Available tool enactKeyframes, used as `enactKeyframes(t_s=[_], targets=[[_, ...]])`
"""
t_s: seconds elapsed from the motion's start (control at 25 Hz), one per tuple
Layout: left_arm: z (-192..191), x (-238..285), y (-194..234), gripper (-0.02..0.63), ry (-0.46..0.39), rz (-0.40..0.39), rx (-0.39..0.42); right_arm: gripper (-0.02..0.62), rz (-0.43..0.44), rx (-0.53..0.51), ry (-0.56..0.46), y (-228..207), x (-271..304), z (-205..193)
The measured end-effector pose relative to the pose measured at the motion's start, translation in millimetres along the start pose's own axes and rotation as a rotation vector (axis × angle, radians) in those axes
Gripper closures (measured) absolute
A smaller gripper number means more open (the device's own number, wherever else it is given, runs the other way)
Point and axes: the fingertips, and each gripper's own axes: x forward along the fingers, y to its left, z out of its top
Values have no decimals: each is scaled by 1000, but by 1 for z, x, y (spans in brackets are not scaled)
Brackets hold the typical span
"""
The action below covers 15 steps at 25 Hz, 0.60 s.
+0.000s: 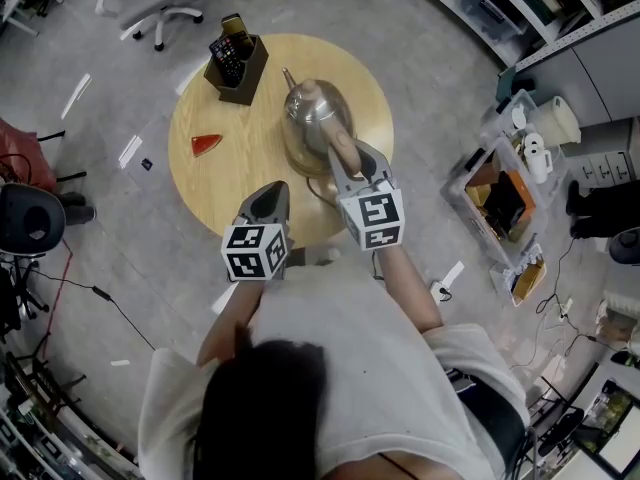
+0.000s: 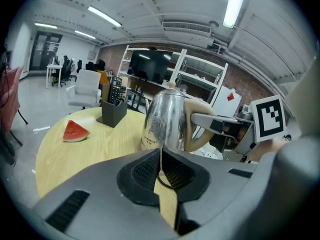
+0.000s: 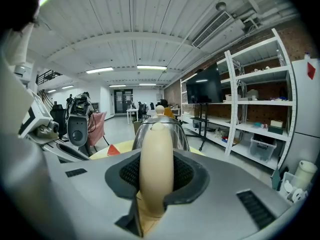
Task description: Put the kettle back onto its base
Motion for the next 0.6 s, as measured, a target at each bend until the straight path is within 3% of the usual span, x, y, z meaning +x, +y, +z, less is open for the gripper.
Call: enactKeyframes(t_s=[0.6], targets=[[-8,4,1,571,24,-1,-21,489,-8,17,-14,3,2,-2]])
